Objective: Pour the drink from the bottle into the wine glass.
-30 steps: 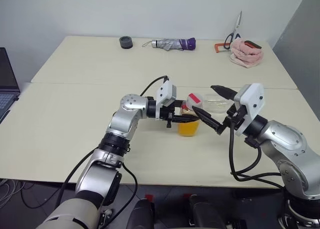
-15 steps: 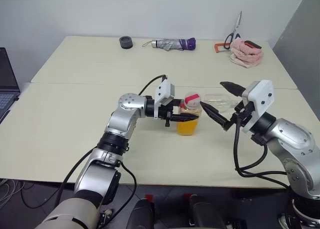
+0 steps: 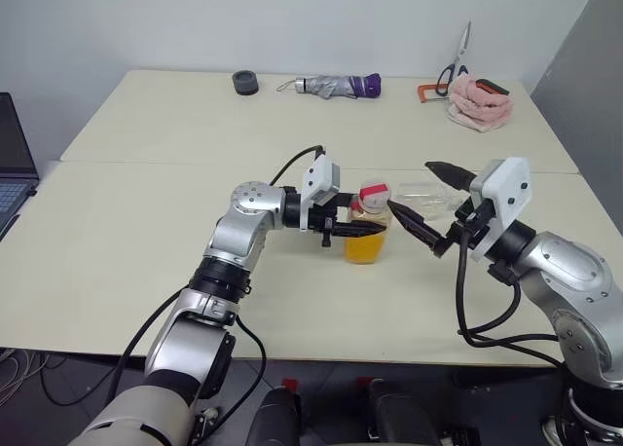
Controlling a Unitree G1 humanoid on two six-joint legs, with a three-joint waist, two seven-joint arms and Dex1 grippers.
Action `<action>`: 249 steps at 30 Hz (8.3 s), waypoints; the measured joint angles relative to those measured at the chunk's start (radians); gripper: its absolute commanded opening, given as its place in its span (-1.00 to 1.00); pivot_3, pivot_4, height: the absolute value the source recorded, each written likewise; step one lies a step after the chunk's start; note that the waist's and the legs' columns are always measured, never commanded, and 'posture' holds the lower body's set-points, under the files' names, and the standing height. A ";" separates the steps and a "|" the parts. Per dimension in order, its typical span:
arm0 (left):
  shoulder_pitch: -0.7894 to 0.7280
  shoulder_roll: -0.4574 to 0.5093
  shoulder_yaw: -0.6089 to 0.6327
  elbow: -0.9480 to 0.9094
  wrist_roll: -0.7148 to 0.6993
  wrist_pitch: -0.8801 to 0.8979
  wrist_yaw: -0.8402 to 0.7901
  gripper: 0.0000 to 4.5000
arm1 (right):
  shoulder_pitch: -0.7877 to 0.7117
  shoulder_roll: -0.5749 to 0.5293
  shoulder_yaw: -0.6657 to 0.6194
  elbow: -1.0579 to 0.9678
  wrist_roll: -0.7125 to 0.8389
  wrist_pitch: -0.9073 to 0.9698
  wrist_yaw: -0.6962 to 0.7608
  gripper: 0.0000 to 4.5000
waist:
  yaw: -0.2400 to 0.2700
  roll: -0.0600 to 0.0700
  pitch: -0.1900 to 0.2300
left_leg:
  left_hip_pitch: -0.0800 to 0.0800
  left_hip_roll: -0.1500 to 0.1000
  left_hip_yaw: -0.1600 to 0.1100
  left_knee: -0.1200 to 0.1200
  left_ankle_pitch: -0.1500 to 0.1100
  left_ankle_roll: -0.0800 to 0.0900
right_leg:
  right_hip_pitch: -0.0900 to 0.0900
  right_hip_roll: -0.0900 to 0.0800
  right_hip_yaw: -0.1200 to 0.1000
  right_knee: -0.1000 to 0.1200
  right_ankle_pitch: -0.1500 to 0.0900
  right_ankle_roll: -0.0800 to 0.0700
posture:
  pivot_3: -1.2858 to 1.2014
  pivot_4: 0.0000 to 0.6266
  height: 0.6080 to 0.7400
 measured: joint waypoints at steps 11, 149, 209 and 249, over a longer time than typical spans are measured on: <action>0.000 -0.002 -0.003 0.000 0.000 -0.001 -0.001 -0.21 | 0.006 -0.004 0.008 -0.006 0.007 0.006 0.003 0.96 | 0.000 0.000 0.000 | 0.000 0.000 0.000 0.000 0.000 0.000 | 0.000 0.000 0.000 0.000 0.000 0.000 | 0.03 -0.52 1.00; 0.037 0.016 0.021 -0.056 -0.010 0.026 0.079 -0.22 | 0.422 0.098 -0.184 0.456 -0.193 -0.315 -0.068 0.35 | -0.003 0.001 -0.001 | 0.003 0.001 0.002 0.000 0.000 0.000 | 0.001 0.002 0.003 0.002 0.000 0.000 | 0.03 -0.52 1.00; 0.069 0.203 0.407 0.320 0.060 -0.132 0.840 0.98 | -0.335 0.266 0.384 0.393 -0.173 0.052 0.103 1.00 | 0.000 0.000 0.000 | 0.000 -0.001 -0.001 0.001 0.000 0.000 | -0.001 -0.004 -0.002 0.001 0.000 0.000 | 0.03 -0.52 1.00; 0.512 0.295 0.216 -0.563 -0.136 0.201 0.489 0.98 | 0.214 -0.175 0.191 0.331 -0.818 -0.543 -0.093 1.00 | -0.003 -0.001 -0.001 | 0.005 0.001 0.002 0.000 0.001 -0.001 | 0.002 0.000 0.002 0.001 0.000 0.000 | 0.03 -0.52 1.00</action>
